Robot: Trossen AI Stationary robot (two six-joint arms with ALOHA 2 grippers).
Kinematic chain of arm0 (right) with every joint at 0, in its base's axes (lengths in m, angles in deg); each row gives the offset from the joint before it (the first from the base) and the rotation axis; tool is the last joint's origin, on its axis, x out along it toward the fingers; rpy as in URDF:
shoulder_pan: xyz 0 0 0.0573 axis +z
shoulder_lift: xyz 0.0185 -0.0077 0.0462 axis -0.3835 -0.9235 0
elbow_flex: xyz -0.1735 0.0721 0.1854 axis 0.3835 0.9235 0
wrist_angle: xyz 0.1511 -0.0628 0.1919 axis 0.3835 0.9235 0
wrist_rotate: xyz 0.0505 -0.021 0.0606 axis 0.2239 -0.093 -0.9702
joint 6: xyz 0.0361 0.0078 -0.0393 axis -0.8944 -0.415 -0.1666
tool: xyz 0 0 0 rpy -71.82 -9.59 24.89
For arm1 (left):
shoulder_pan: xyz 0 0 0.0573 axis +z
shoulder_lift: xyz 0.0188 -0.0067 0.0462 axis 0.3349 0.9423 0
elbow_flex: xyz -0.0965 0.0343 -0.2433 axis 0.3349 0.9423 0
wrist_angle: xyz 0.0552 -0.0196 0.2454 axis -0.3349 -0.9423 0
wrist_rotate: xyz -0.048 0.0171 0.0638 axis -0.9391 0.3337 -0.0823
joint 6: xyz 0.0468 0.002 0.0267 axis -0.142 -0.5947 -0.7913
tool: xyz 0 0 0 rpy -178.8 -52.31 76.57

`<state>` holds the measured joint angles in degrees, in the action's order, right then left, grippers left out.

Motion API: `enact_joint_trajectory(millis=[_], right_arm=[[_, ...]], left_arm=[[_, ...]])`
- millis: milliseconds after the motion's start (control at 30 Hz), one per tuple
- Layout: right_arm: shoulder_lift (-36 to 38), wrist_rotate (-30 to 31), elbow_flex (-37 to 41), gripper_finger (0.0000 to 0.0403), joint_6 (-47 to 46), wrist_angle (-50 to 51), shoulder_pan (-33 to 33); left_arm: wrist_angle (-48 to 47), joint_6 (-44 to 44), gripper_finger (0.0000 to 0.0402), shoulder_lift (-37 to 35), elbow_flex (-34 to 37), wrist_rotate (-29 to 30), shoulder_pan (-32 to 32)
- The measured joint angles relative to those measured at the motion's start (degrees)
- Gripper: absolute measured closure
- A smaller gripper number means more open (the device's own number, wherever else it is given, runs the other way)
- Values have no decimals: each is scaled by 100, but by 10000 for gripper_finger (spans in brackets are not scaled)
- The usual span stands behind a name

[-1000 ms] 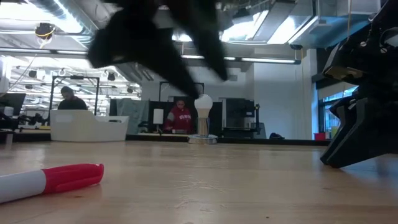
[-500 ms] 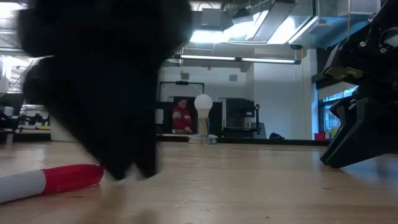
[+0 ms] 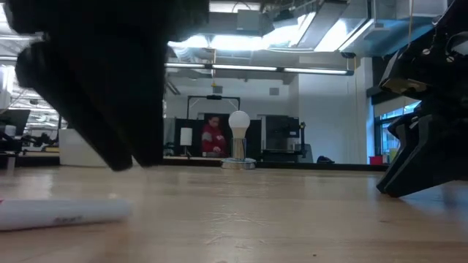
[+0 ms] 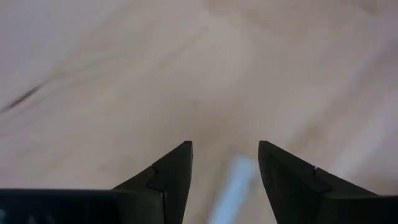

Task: Pick & Place Markers
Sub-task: Put the red and white highlighter pen into the orange bin

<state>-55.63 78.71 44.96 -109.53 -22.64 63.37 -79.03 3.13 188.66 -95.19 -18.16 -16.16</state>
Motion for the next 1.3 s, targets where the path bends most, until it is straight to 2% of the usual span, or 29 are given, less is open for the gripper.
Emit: enact_joint_trajectory(millis=[133, 267, 433, 567, 767, 900, 1100, 1200, 1300], right_arm=[[0, -1, 0, 296, 4, 0, 0], [0, -1, 0, 296, 14, -1, 0], [0, -1, 0, 296, 13, -2, 0], [0, -1, 0, 296, 9, -4, 0], [0, -1, 0, 296, 37, -4, 0], [0, -1, 0, 296, 45, -4, 0], [0, -1, 0, 296, 66, -3, 0], [0, -1, 0, 296, 68, -2, 0], [0, -3, 0, 296, 68, 7, 0]], left_arm=[[8, -1058, 229, -11, -210, -185, -254], [-1, -1716, 239, -11, -239, -48, -567], [-344, -1408, 248, -11, -239, 503, -716], [-851, -974, 250, -11, -239, 599, -648], [-1008, -1288, 251, -11, -219, 694, -625], [-1026, -552, 255, -11, -140, 635, -537], [-1030, 1710, 258, -11, -141, 655, -299], [-1149, 1860, 259, -2, -140, 735, -175], [-1164, 2022, 259, 53, -139, 541, -95]])
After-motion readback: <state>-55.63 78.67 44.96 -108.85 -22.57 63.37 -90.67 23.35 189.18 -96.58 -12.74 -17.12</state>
